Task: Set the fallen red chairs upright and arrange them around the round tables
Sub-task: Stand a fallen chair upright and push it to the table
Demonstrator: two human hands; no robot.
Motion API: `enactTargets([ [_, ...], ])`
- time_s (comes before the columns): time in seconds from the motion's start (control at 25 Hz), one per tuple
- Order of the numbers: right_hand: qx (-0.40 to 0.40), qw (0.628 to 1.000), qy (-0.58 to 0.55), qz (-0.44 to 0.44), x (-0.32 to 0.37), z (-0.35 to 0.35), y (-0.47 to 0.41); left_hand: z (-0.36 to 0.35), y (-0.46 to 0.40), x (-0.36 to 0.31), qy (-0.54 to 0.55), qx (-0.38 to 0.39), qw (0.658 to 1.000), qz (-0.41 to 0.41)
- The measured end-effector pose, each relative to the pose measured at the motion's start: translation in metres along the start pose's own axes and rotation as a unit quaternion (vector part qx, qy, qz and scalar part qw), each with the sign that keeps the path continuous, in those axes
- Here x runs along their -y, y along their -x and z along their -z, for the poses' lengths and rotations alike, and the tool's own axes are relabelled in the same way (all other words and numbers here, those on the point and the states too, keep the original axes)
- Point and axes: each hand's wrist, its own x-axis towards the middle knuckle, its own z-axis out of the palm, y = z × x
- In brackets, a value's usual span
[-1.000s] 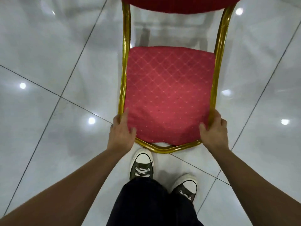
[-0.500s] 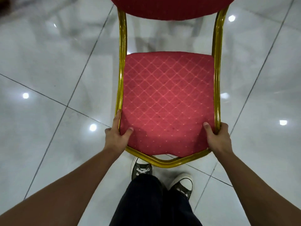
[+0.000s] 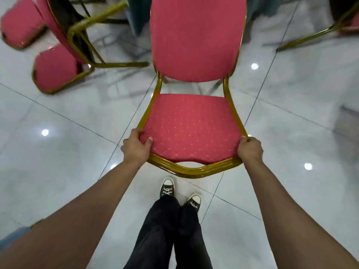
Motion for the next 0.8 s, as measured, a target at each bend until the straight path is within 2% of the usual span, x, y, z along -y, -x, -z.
enactTargets([
  [0.2,-0.008,0.995,-0.083,-0.058,0.072,0.087,0.035,0.073,0.046,-0.088,0.041,-0.066,0.997,-0.011],
  [0.24,-0.01,0.993,-0.099,-0.055,0.082,0.098,0.042,0.08,0.058,-0.099,0.048,-0.063,0.997,-0.026],
  [0.32,-0.024,0.99,-0.14,-0.023,0.099,0.112,0.058,0.085,0.08,-0.118,0.048,-0.062,0.991,-0.105],
  [0.4,-0.047,0.982,-0.178,0.038,0.116,0.118,0.073,0.085,0.092,-0.13,0.015,-0.07,0.975,-0.21],
  [0.48,-0.06,0.976,-0.172,0.122,0.132,0.116,0.081,0.087,0.088,-0.141,-0.052,-0.063,0.959,-0.271],
  [0.64,-0.084,0.972,0.004,0.217,0.162,0.118,0.079,0.106,0.058,-0.17,-0.114,-0.059,0.952,-0.278],
  [0.8,-0.071,0.904,0.098,0.41,0.186,0.121,0.064,0.124,0.019,-0.193,-0.16,-0.058,0.925,-0.339],
])
